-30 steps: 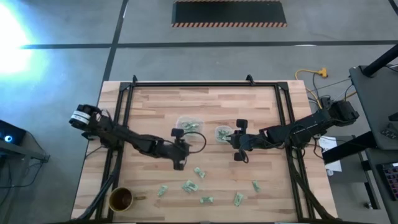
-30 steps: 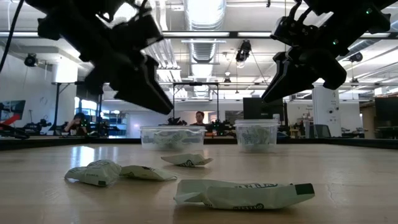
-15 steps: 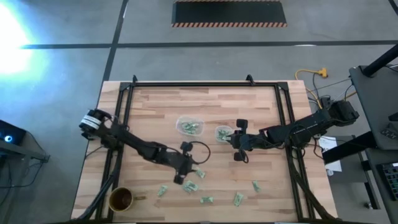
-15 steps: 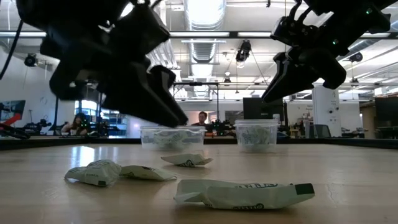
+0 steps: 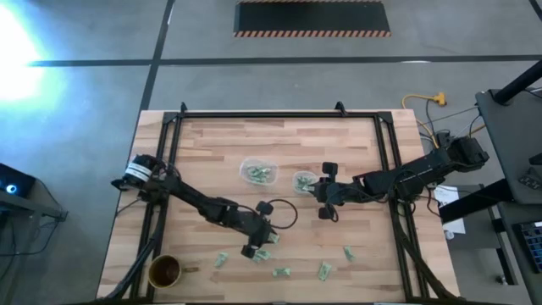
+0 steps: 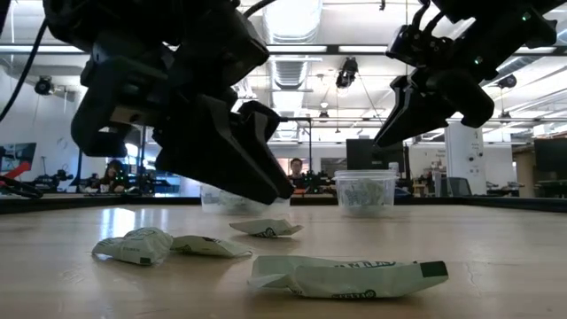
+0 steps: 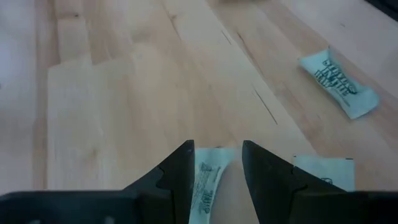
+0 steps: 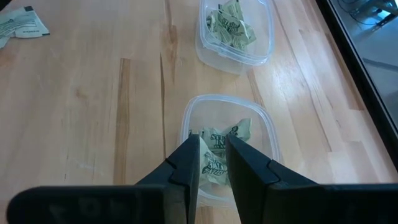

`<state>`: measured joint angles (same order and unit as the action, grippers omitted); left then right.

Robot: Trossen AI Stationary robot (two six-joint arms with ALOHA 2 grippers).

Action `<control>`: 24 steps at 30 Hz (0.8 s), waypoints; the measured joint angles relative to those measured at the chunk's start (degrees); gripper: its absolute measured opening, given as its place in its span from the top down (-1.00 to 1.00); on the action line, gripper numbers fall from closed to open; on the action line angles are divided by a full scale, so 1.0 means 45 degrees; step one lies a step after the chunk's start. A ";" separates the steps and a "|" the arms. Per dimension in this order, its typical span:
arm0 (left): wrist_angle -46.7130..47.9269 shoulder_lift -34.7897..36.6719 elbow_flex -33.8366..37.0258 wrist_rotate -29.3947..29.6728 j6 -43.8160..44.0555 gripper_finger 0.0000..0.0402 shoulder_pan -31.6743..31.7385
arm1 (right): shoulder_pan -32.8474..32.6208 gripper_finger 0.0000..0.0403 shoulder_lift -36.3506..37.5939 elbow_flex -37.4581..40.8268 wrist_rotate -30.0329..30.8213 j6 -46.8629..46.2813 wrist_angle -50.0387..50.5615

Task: Pick and place items into bin
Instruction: Put the green stevia packet into the left transparent bin

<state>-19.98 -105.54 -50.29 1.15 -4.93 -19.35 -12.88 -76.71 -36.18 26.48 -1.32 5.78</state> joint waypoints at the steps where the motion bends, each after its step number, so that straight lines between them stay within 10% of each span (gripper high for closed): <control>1: -0.0005 -0.0002 0.0030 -0.0025 0.0000 0.41 0.0000 | 0.0000 0.66 0.0000 0.0000 0.0000 -0.0002 0.0003; 24: 0.0269 -0.0067 0.0244 0.0202 0.0009 0.41 0.0045 | 0.0000 0.66 0.0000 0.0092 -0.0010 -0.0049 -0.0010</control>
<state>-18.77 -105.84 -49.19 2.06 -4.89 -19.15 -12.88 -76.71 -35.77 26.44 -1.54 5.74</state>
